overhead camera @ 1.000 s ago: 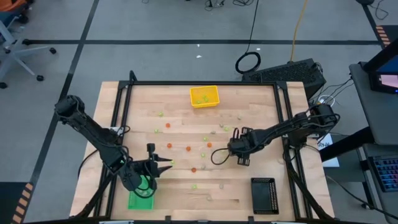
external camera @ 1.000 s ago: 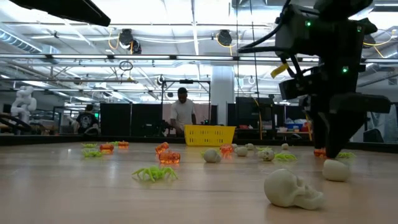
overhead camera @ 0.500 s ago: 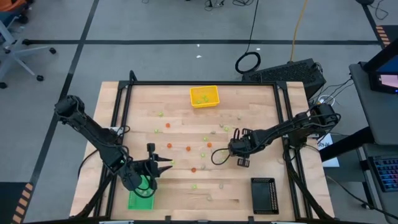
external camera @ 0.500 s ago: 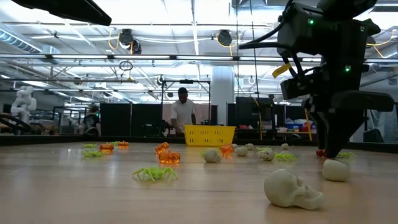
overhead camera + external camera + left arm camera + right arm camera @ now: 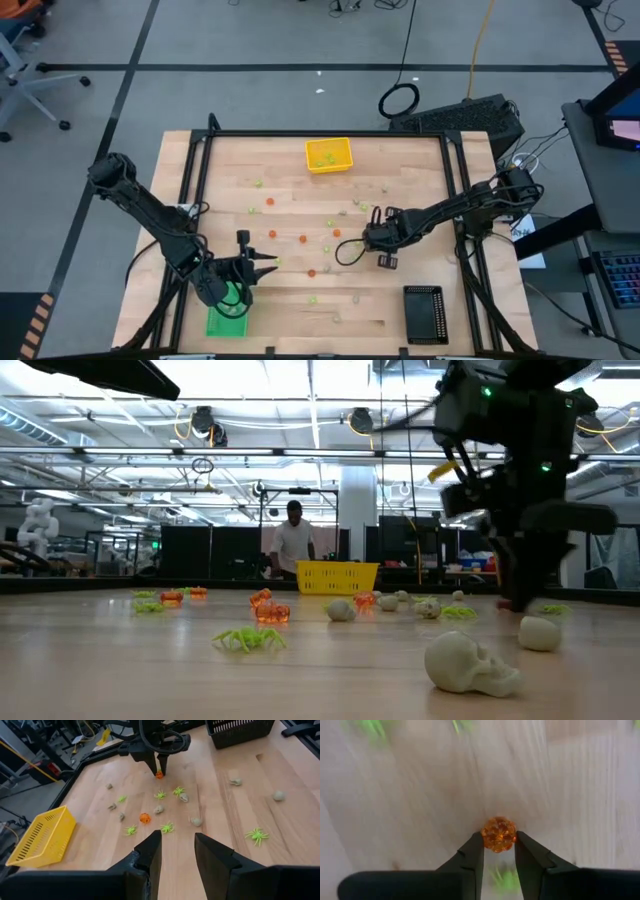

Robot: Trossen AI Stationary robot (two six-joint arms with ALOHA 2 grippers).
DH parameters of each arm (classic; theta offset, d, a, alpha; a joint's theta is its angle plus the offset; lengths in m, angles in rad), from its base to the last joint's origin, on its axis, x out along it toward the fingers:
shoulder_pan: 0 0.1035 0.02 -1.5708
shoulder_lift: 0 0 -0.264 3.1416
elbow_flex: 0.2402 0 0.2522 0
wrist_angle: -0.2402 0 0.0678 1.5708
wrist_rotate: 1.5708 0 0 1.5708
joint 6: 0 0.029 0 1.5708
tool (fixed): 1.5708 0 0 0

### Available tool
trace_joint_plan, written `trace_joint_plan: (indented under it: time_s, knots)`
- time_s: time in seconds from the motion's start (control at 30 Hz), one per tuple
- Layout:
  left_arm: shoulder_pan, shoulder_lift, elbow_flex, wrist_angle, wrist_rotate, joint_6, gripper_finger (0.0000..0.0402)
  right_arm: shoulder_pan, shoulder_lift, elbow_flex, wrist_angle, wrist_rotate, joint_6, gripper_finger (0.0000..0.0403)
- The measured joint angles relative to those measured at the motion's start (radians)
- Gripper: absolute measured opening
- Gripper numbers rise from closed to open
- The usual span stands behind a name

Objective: Sort Halloween decoration
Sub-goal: Put the orange pumpkin toy into the black bin

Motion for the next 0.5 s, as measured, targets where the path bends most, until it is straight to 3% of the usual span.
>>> trace_joint_plan:
  time_s: [0.23,0.5]
  knots:
    - [0.000,0.000,0.000,0.001,0.000,0.002,0.0115,0.059,-0.002,0.031,0.061,-0.004,0.037,0.0070]
    - [0.000,0.000,0.000,0.001,0.000,0.002,0.0115,0.150,-0.004,0.032,0.346,0.031,0.071,0.0070]
